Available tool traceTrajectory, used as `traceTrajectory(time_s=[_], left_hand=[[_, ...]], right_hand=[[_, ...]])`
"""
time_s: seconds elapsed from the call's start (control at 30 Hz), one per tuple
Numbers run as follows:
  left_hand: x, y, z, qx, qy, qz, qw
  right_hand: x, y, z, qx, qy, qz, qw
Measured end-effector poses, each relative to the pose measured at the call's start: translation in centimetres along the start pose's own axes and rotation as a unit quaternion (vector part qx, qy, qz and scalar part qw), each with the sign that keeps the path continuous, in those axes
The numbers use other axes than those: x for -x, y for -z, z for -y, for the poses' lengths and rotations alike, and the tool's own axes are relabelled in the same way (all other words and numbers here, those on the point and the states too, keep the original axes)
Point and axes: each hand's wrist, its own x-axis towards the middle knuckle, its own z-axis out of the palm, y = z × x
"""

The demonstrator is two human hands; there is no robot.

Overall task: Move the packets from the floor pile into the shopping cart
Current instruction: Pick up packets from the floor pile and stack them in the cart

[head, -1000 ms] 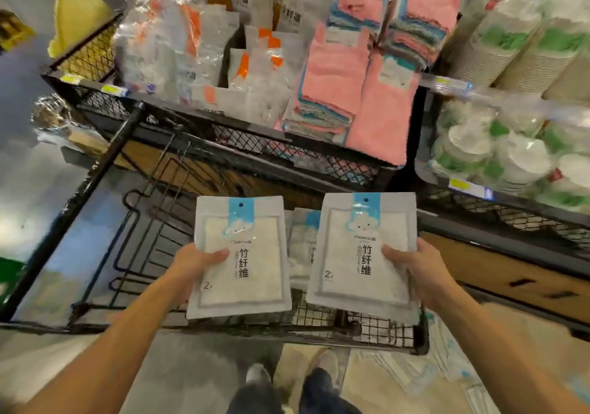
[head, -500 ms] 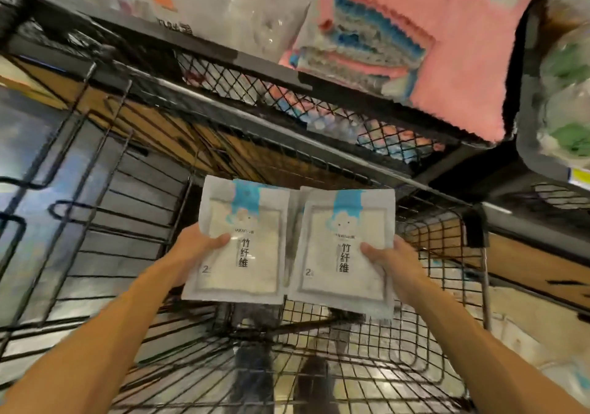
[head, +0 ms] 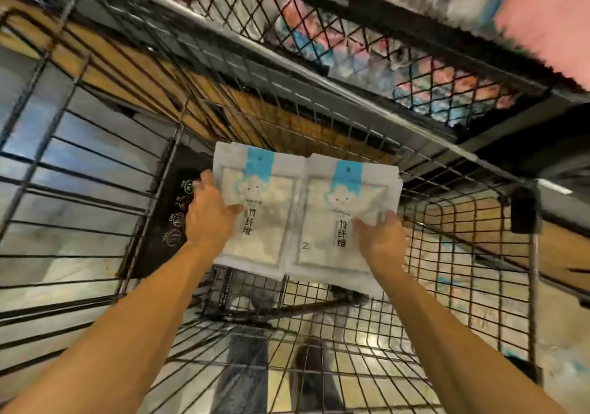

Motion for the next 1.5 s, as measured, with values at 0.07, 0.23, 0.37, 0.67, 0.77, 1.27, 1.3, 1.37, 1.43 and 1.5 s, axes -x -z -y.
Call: traceTrajectory(time_s=[0.07, 0.23, 0.37, 0.67, 0.77, 1.27, 1.3, 1.37, 1.43, 1.5], left_hand=[[0.0, -0.1, -0.3, -0.101, -0.05, -0.017, 0.993], [0.6, 1.6, -1.2, -0.319, -0.165, -0.063, 0.931], [2.2, 4.3, -3.2, -0.308, -0.185, -0.077, 0.93], [9.0, 16.3, -15.4, -0.251, -0.211, -0.08, 0.941], [12.5, 22.0, -19.9, -0.246, -0.219, -0.076, 0.941], [26.3, 35.8, -32.2, -0.225, -0.395, -0.163, 0.876], [26.9, 36.1, -32.6, -0.223, -0.411, -0.16, 0.869], [28.0, 36.4, -33.1, -0.216, -0.442, -0.147, 0.858], [29.2, 36.2, -33.2, -0.217, -0.478, -0.133, 0.84], [30.6, 35.5, -33.2, -0.222, -0.516, -0.115, 0.819]], right_hand=[[0.1, -0.4, 0.0, 0.034, 0.027, -0.038, 0.998], [0.9, 1.2, 1.3, 0.18, 0.107, -0.068, 0.975], [3.2, 4.4, 2.8, 0.204, 0.188, -0.036, 0.96], [9.8, 18.5, 10.4, 0.205, 0.274, -0.06, 0.938], [12.9, 24.0, 13.5, 0.182, 0.292, -0.093, 0.934], [27.3, 43.6, 12.1, 0.123, 0.251, -0.269, 0.922], [28.3, 44.2, 11.3, 0.118, 0.233, -0.278, 0.924], [30.6, 45.0, 9.8, 0.106, 0.197, -0.296, 0.929], [32.9, 45.3, 8.0, 0.102, 0.156, -0.323, 0.928], [35.4, 45.4, 6.0, 0.093, 0.114, -0.347, 0.926]])
